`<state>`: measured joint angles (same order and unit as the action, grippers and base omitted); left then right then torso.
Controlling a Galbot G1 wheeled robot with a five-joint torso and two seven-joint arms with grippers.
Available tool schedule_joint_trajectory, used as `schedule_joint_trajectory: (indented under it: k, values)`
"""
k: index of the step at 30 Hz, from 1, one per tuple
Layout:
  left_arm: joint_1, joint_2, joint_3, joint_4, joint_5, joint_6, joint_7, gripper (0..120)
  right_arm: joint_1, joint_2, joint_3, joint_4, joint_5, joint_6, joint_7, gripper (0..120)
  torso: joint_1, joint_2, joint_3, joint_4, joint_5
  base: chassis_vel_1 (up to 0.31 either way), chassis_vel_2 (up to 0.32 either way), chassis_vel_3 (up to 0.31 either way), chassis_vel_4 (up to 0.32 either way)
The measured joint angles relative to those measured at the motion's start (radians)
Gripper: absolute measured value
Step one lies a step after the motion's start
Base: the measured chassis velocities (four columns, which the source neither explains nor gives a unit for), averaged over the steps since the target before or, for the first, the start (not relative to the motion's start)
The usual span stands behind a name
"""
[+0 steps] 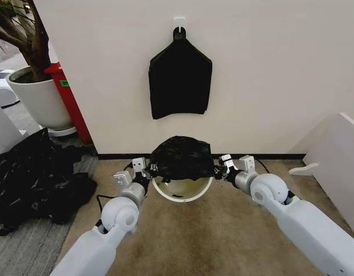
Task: Place the garbage bag over the trash bin.
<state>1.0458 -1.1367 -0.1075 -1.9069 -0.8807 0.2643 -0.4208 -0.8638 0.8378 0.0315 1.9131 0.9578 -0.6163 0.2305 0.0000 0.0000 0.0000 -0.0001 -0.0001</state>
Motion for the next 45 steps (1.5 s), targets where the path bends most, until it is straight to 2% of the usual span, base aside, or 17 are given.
schedule_joint_trajectory:
  k: [3, 6, 7, 14, 17, 20, 22, 24, 28, 32, 35, 37, 42, 45]
  values:
    - [-0.018, -0.010, 0.000, 0.048, 0.006, -0.011, -0.007, 1, -0.022, -0.012, 0.015, 0.066, 0.039, 0.005, 0.075, 41, 0.000, 0.000, 0.000, 0.0000, 0.0000, 0.000, 0.000, 0.000, 0.000]
    - [-0.025, -0.014, -0.001, 0.064, 0.008, -0.017, -0.010, 1, -0.030, -0.020, 0.022, 0.092, 0.051, 0.010, 0.100, 48, 0.000, 0.000, 0.000, 0.0001, 0.0000, 0.000, 0.000, 0.000, 0.000]
    - [-0.028, -0.015, -0.003, 0.071, 0.008, -0.021, -0.013, 1, -0.035, -0.026, 0.025, 0.104, 0.055, 0.012, 0.110, 55, 0.000, 0.000, 0.000, 0.0002, 0.0000, 0.000, 0.000, 0.000, 0.000]
    - [-0.027, -0.017, -0.010, 0.072, 0.009, -0.035, -0.026, 1, -0.066, -0.043, 0.044, 0.151, 0.059, 0.019, 0.145, 79, 0.000, 0.000, 0.000, 0.0001, 0.0001, 0.000, 0.000, 0.000, 0.000]
    - [-0.023, -0.013, -0.013, 0.070, 0.011, -0.044, -0.029, 1, -0.076, -0.053, 0.064, 0.177, 0.059, 0.021, 0.166, 93, 0.000, 0.000, 0.000, 0.0001, 0.0001, 0.000, 0.000, 0.000, 0.000]
    - [-0.023, -0.012, -0.014, 0.072, 0.016, -0.051, -0.033, 1, -0.081, -0.055, 0.079, 0.203, 0.078, 0.021, 0.184, 98, 0.000, 0.000, 0.000, 0.0000, 0.0001, 0.000, 0.000, 0.000, 0.000]
    - [-0.025, -0.011, -0.014, 0.072, 0.025, -0.056, -0.037, 1, -0.081, -0.054, 0.090, 0.238, 0.129, 0.021, 0.211, 100, 0.000, 0.000, 0.000, 0.0000, -0.0002, 0.000, 0.000, 0.000, 0.000]
    - [-0.026, -0.005, -0.006, 0.057, 0.045, -0.062, -0.041, 1, -0.065, -0.032, 0.085, 0.304, 0.245, 0.020, 0.285, 100, 0.000, 0.000, 0.000, 0.0001, 0.0000, 0.000, 0.000, 0.000, 0.000]
    - [-0.027, 0.004, 0.006, 0.032, 0.072, -0.064, -0.040, 1, -0.050, -0.017, 0.053, 0.357, 0.271, 0.019, 0.295, 100, 0.000, 0.000, 0.000, 0.0003, -0.0002, 0.000, 0.000, 0.000, 0.000]
    - [-0.030, 0.016, 0.025, 0.008, 0.151, -0.070, -0.038, 1, -0.024, 0.016, -0.004, 0.361, 0.246, -0.041, 0.195, 100, 0.000, 0.000, 0.000, -0.0001, 0.0001, 0.000, 0.000, 0.000, 0.000]
    - [-0.030, 0.018, 0.029, 0.003, 0.168, -0.070, -0.038, 1, -0.014, 0.029, -0.019, 0.349, 0.225, -0.050, 0.174, 100, 0.000, 0.000, 0.000, 0.0001, -0.0002, 0.000, 0.000, 0.000, 0.000]
    - [-0.026, 0.024, 0.035, -0.012, 0.200, -0.070, -0.038, 1, 0.007, 0.053, -0.045, 0.313, 0.150, -0.074, 0.101, 100, 0.000, 0.000, 0.000, 0.0004, -0.0001, 0.000, 0.000, 0.000, 0.000]
    - [-0.021, 0.027, 0.038, -0.024, 0.215, -0.070, -0.037, 1, 0.005, 0.054, -0.052, 0.281, 0.083, -0.089, 0.044, 99, 0.000, 0.000, 0.000, 0.0001, 0.0000, 0.000, 0.000, 0.000, 0.000]
    - [-0.021, 0.028, 0.039, -0.029, 0.226, -0.071, -0.032, 1, -0.002, 0.053, -0.055, 0.255, 0.053, -0.094, 0.035, 88, 0.000, 0.000, 0.000, 0.0001, 0.0000, 0.000, 0.000, 0.000, 0.000]
